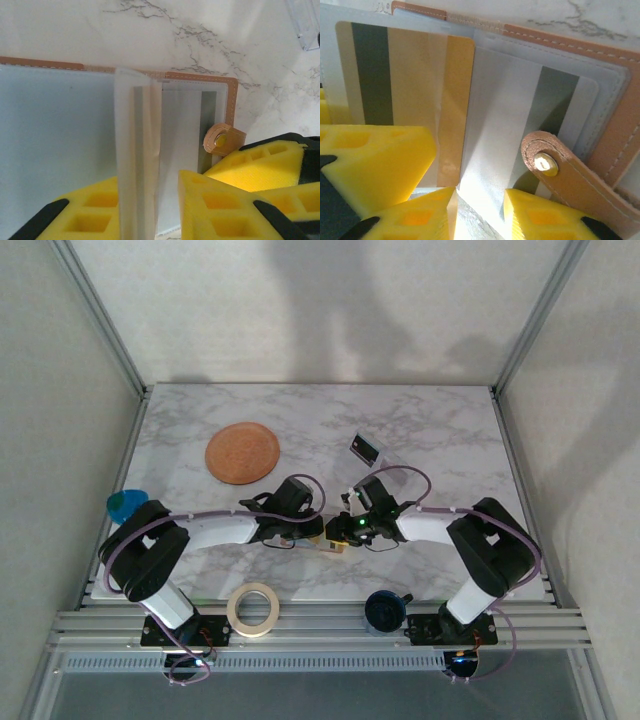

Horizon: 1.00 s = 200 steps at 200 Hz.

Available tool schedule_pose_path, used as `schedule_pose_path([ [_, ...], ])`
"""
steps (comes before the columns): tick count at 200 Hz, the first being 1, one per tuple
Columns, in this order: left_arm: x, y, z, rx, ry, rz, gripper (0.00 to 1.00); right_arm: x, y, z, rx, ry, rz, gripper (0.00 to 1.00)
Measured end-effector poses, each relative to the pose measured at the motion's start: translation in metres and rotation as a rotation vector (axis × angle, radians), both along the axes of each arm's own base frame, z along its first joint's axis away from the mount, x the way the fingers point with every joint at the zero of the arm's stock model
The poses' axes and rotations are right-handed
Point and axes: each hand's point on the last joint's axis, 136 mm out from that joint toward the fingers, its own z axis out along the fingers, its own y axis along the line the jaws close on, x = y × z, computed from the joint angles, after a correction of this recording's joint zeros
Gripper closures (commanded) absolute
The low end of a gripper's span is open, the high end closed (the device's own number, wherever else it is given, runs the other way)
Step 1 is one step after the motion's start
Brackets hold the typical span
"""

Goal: Put the credit cards into the card holder

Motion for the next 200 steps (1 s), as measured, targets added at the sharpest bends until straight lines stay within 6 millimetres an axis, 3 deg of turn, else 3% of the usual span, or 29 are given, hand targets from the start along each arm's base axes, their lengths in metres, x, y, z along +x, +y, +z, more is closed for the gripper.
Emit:
schedule_pose_path([
  [59,0.001,-0.003,0.004,0.014,-0.010,0.021,0.73,0.009,-0.001,-0.003,0.024,0.020,-0.030,0.75],
  [76,0.001,-0.002,0.008,0.016,-0.016,0.031,0.83,0.010,0.000,-0.004,0.032,0.020,-0.032,0.77],
  [95,0.001,-0.003,0.021,-0.007,-0.039,0.036,0.86,0.011,0.000,-0.004,0.033,0.019,-0.034,0.78],
  [135,0.002,-0.005,0.027,-0.022,-0.048,0.035,0.78,0.012,0.000,-0.006,0.034,0.024,-0.040,0.80],
  [200,-0.001,-0.012,0.029,-0.049,-0.049,0.013,0.80,0.017,-0.001,-0.005,0.049,0.020,-0.057,0.79],
])
